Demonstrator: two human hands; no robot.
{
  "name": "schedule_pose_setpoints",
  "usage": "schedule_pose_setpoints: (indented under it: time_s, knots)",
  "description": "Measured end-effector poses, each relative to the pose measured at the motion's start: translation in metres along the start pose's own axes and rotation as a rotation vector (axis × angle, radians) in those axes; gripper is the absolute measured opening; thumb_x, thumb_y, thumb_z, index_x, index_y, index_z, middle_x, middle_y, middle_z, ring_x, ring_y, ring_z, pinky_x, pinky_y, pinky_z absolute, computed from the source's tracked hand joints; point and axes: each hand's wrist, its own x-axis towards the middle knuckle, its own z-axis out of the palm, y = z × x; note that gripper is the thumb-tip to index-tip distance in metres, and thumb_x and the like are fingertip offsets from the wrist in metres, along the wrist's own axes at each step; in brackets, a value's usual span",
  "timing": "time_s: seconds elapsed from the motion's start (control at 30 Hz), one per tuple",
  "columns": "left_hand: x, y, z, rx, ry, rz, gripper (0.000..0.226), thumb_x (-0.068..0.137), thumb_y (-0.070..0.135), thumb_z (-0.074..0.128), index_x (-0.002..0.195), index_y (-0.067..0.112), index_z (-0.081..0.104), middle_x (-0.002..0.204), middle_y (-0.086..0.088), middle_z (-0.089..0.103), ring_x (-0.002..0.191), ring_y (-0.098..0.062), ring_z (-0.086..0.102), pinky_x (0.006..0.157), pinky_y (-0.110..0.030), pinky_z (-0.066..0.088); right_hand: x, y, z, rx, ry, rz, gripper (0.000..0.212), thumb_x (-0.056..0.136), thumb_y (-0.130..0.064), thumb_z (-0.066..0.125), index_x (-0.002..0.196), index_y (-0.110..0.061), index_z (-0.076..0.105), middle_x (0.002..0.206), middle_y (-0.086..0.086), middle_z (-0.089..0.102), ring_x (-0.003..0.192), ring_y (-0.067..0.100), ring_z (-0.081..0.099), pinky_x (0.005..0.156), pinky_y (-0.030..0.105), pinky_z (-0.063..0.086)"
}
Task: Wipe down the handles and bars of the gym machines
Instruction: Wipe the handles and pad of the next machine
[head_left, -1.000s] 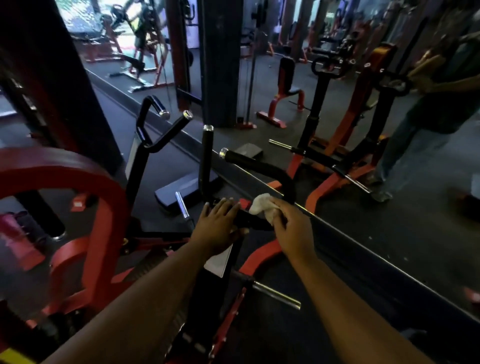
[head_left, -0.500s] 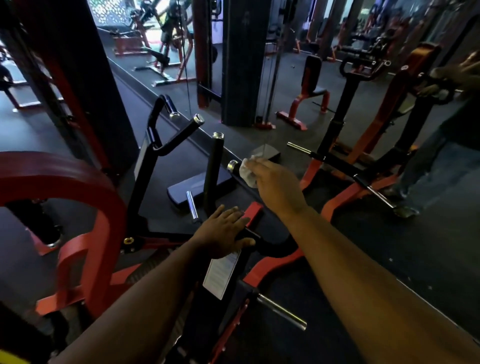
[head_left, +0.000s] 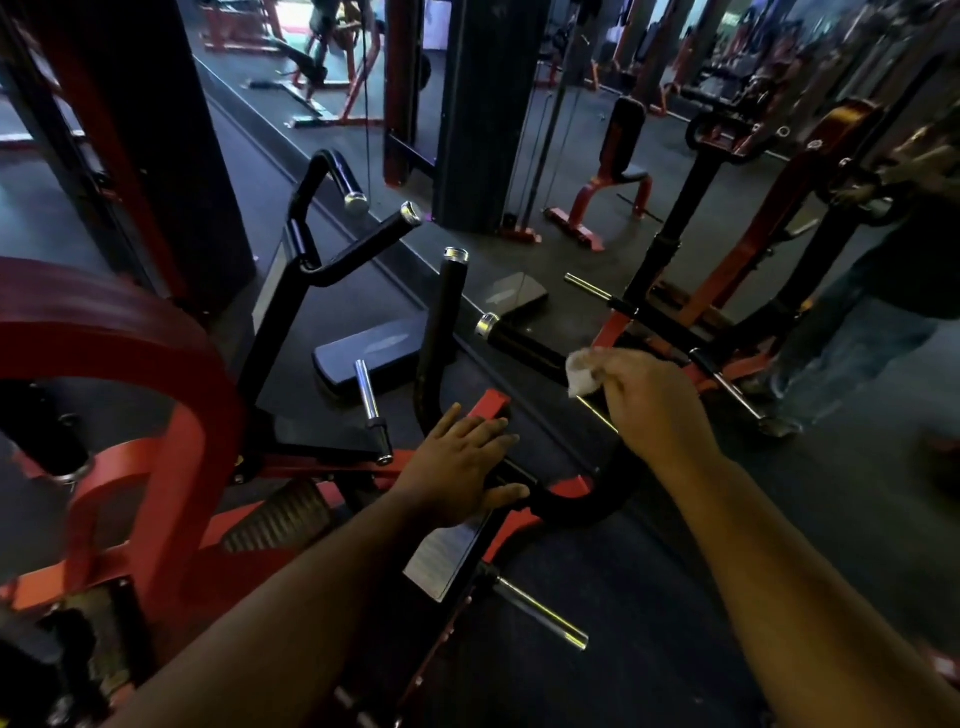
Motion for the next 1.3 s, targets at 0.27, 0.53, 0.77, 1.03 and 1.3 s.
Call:
schedule_pose_setpoints:
  time_s: [0.27, 0.53, 0.77, 1.03, 1.3]
  knots:
    - [-0.002, 0.004, -0.006, -0.002, 0.007, -0.004, 0.083, 0.096, 0.08, 0.027, 0.161, 0.029, 0.029, 0.167, 0.0, 0.03, 0.155, -0.023, 0.021, 0.128, -0.047, -0.005, 0.06, -0.056, 0.043, -0.154, -0.206, -0.071, 0.037, 0.107, -0.026, 0.043, 0.141, -0.016, 0.053, 0.126, 0.014, 0.064, 0.11, 0.03, 0.064, 0.09, 0.042, 0.052]
    - [-0.005, 0.005, -0.005, -0.01, -0.036, -0.023, 0.083, 0.096, 0.08, 0.022, 0.162, 0.03, 0.023, 0.169, 0.001, 0.024, 0.157, -0.021, 0.013, 0.128, -0.05, -0.004, 0.003, -0.017, 0.002, -0.127, -0.121, 0.005, 0.034, 0.103, -0.025, 0.043, 0.124, -0.016, 0.068, 0.108, 0.013, 0.073, 0.092, 0.031, 0.069, 0.079, 0.048, 0.057]
    - [-0.001, 0.003, -0.007, -0.02, -0.072, -0.018, 0.083, 0.094, 0.081, 0.02, 0.161, 0.032, 0.025, 0.169, 0.001, 0.023, 0.157, -0.022, 0.014, 0.128, -0.051, -0.005, -0.001, -0.016, -0.011, -0.062, -0.026, 0.089, 0.031, 0.104, -0.015, 0.051, 0.131, -0.016, 0.066, 0.124, 0.01, 0.069, 0.11, 0.022, 0.065, 0.092, 0.031, 0.05]
    - [-0.003, 0.005, -0.007, -0.017, -0.078, -0.041, 0.083, 0.095, 0.082, 0.019, 0.161, 0.032, 0.025, 0.168, 0.002, 0.025, 0.156, -0.021, 0.013, 0.128, -0.052, -0.003, 0.047, -0.04, 0.043, -0.138, -0.207, -0.139, 0.044, 0.104, -0.011, 0.045, 0.145, -0.022, 0.054, 0.15, 0.014, 0.052, 0.132, 0.033, 0.055, 0.106, 0.047, 0.049]
    - [-0.002, 0.004, -0.005, -0.035, -0.074, -0.037, 0.084, 0.093, 0.083, 0.018, 0.16, 0.032, 0.028, 0.166, 0.001, 0.028, 0.156, -0.022, 0.016, 0.128, -0.053, -0.003, 0.01, -0.007, 0.008, -0.106, -0.185, -0.102, 0.042, 0.099, -0.006, 0.051, 0.138, -0.015, 0.061, 0.142, 0.013, 0.06, 0.129, 0.027, 0.058, 0.109, 0.029, 0.041]
